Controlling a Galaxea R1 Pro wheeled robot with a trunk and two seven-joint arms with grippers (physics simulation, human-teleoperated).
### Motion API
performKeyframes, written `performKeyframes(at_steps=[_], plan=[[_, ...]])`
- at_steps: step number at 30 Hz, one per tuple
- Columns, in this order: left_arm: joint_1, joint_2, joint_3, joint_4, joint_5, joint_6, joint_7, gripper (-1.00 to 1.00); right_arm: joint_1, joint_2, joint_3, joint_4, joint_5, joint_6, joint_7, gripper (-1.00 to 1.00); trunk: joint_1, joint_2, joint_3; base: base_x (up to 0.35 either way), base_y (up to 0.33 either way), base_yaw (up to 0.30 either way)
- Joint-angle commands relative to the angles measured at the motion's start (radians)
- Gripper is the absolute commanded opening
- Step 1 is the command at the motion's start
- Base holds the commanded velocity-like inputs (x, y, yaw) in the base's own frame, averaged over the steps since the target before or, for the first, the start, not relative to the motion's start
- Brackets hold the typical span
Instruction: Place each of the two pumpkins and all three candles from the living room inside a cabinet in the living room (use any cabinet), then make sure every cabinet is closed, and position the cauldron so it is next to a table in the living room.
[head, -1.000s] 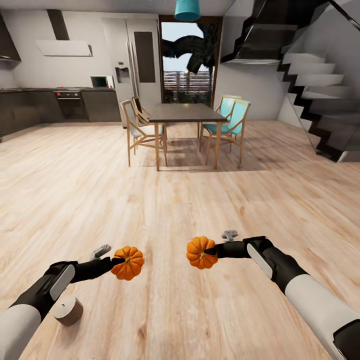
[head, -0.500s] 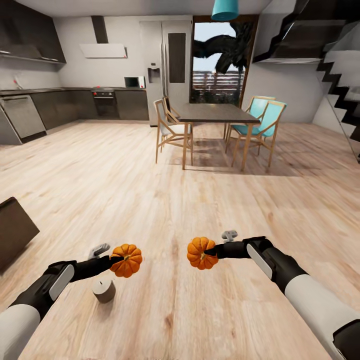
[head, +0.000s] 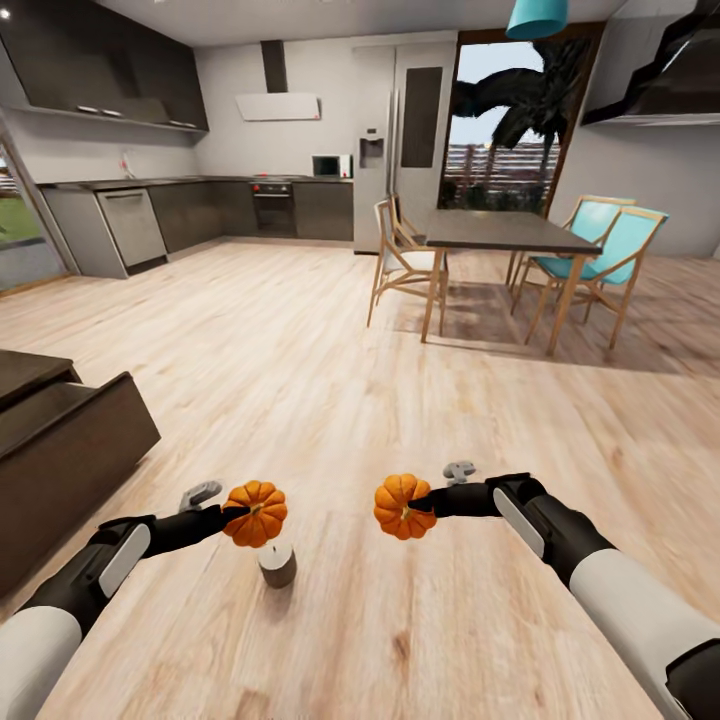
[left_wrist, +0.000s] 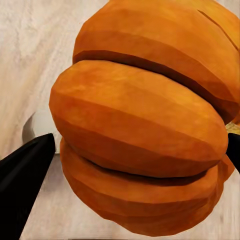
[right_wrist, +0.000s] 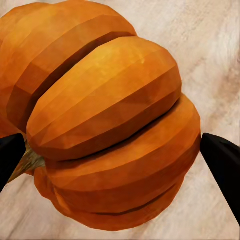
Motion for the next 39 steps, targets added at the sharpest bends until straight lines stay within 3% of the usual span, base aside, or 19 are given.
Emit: performKeyframes(at_steps=[1, 10, 16, 22, 31, 39], plan=[[-0.001, 0.000, -0.003, -0.001, 0.012, 0.005, 0.002, -1.00, 0.000, -0.001, 0.002, -0.002, -0.010, 0.005, 0.000, -1.00, 0.000, 0.000, 0.000, 0.000, 0.019, 0.288], [-0.001, -0.001, -0.003, -0.001, 0.012, 0.006, 0.002, -1.00, -0.001, -0.001, 0.002, -0.001, -0.009, 0.006, -0.001, -1.00, 0.000, 0.000, 0.004, 0.000, 0.003, 0.272], [-0.001, -0.001, -0.003, -0.001, 0.012, 0.007, 0.002, -1.00, 0.000, -0.001, 0.002, -0.001, -0.008, 0.006, -0.002, -1.00, 0.000, 0.000, 0.004, 0.000, 0.000, 0.046], [-0.019, 0.003, -0.013, -0.035, 0.016, 0.018, -0.036, -1.00, -0.019, 0.001, 0.021, -0.034, -0.019, 0.000, 0.014, -1.00, 0.000, 0.000, 0.004, 0.000, 0.000, 0.000], [-0.018, -0.008, -0.012, 0.003, 0.017, 0.018, -0.036, -1.00, -0.014, 0.049, 0.020, -0.070, -0.012, 0.002, 0.008, -1.00, 0.000, 0.000, 0.004, 0.000, 0.000, 0.000], [-0.018, -0.010, -0.012, 0.026, 0.017, 0.013, -0.032, -1.00, -0.014, 0.051, 0.020, -0.070, -0.011, 0.002, 0.006, -1.00, 0.000, 0.000, 0.005, 0.000, 0.000, 0.027]])
